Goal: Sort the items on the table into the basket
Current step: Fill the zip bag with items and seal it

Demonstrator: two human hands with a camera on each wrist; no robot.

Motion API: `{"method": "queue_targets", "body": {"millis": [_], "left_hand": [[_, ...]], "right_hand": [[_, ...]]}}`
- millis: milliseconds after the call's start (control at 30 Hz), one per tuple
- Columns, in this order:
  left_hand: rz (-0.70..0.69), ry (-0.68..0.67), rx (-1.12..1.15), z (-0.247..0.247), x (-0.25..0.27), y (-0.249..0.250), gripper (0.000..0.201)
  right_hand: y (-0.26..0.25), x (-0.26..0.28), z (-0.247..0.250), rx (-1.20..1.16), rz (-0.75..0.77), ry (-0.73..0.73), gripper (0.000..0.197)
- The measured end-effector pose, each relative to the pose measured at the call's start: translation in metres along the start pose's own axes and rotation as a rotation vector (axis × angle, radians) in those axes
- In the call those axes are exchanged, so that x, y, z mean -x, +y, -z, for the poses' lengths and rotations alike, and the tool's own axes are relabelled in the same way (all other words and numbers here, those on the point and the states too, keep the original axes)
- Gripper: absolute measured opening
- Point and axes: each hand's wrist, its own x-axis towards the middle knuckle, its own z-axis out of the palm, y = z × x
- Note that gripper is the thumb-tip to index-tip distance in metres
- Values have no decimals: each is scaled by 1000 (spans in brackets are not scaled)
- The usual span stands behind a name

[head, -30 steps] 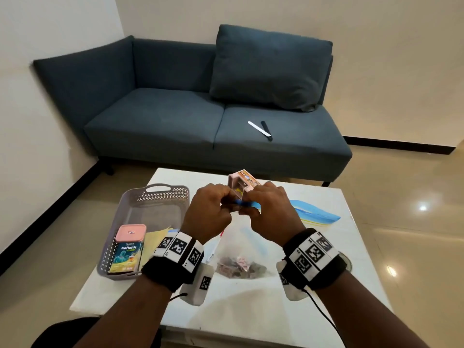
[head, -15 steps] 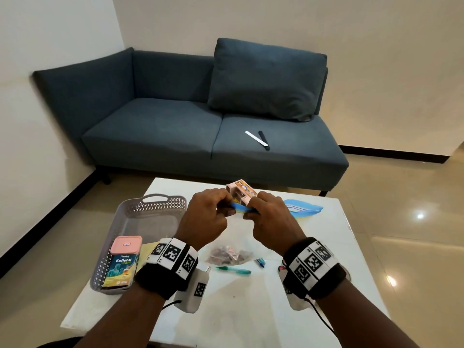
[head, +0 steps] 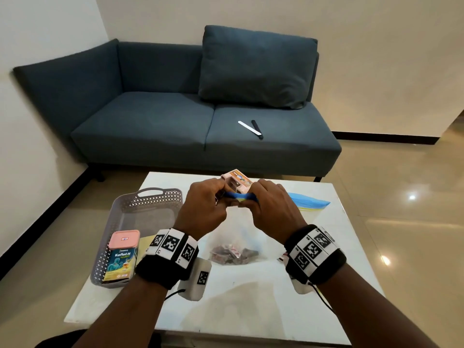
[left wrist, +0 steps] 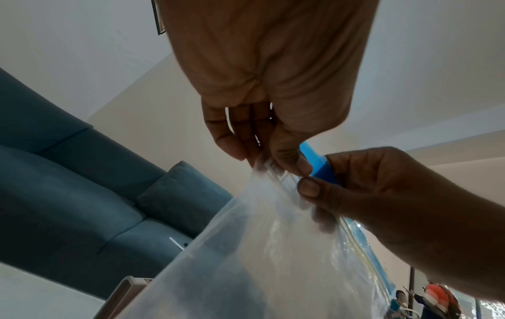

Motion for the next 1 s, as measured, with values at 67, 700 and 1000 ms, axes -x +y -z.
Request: {"method": "queue_targets", "body": {"millis": [67,700,1000], "left_hand": [[-9,-16,0,0,0,0,13],[115,42,33,17,7,-26,15],[153,-44,-148,19,17,-33,18]], "right_hand": [[3,6,-4,14,-7,-8,16],[33,24,10,107,-5,-14,18],[50,44,12,96,-133,-58,30]]}}
